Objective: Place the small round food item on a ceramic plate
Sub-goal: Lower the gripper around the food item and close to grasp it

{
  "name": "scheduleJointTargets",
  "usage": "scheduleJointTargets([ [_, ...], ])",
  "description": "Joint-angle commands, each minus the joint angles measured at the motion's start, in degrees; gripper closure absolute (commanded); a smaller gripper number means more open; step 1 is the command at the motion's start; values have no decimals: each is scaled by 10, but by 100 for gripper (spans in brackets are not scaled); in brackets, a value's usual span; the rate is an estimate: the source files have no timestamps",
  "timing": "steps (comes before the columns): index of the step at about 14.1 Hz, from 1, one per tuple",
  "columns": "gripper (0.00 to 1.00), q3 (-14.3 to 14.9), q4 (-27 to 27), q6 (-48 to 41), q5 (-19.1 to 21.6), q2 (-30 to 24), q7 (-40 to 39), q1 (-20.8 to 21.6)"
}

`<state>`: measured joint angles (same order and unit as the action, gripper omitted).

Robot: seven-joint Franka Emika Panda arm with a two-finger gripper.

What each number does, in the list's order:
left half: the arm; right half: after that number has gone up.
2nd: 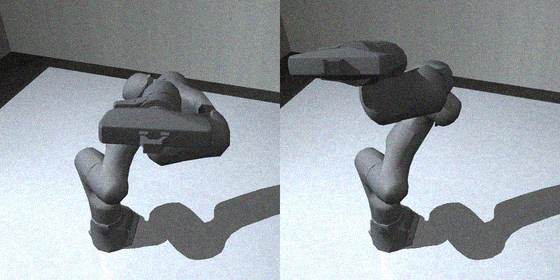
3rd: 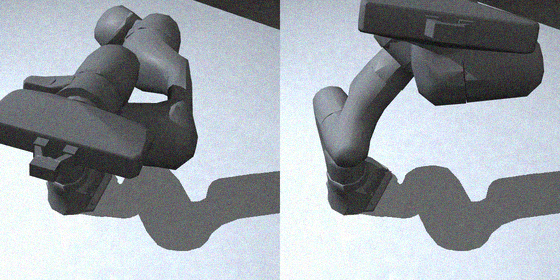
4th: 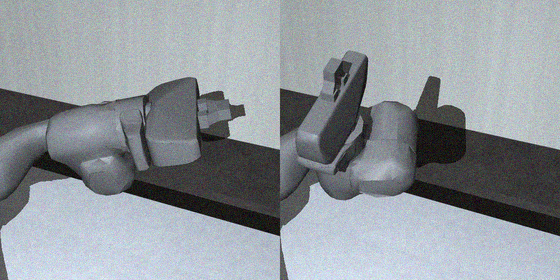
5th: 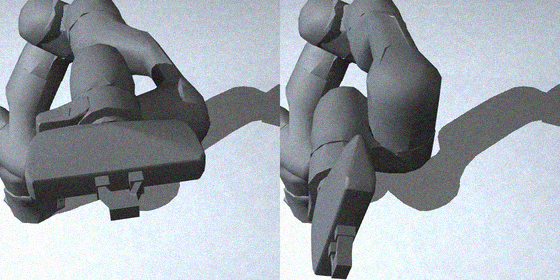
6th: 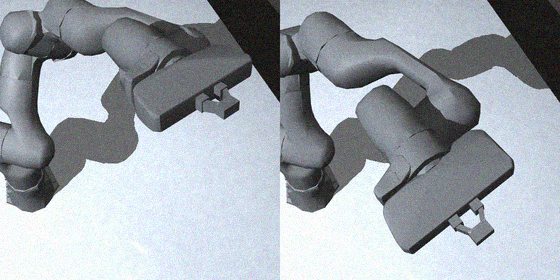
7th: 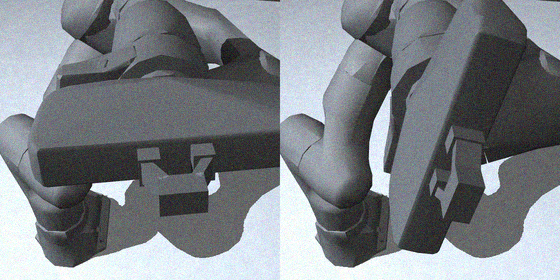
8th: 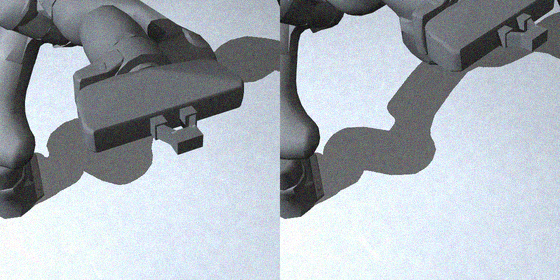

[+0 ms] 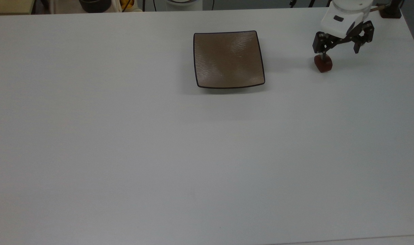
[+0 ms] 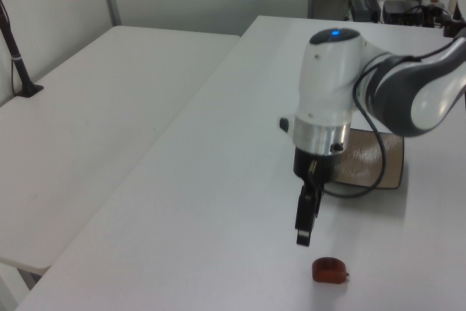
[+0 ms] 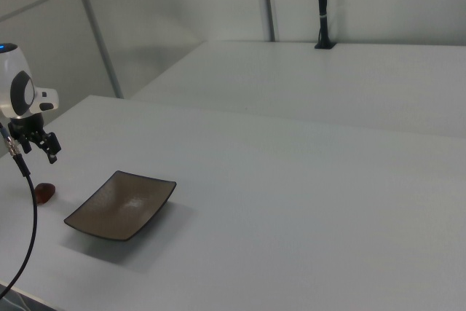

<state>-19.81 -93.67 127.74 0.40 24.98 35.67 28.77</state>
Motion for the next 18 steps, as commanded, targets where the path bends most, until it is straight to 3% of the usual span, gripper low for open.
scheduleJointTargets([
  [1,0,3,22,2,-22,23,19,22],
  [9,0,3,4,2,-72,52,19,31],
  [15,0,2,1,1,-76,68,19,44],
  [17,9,2,0,1,-80,73,16,44],
  [18,21,2,-1,1,-85,73,16,44],
])
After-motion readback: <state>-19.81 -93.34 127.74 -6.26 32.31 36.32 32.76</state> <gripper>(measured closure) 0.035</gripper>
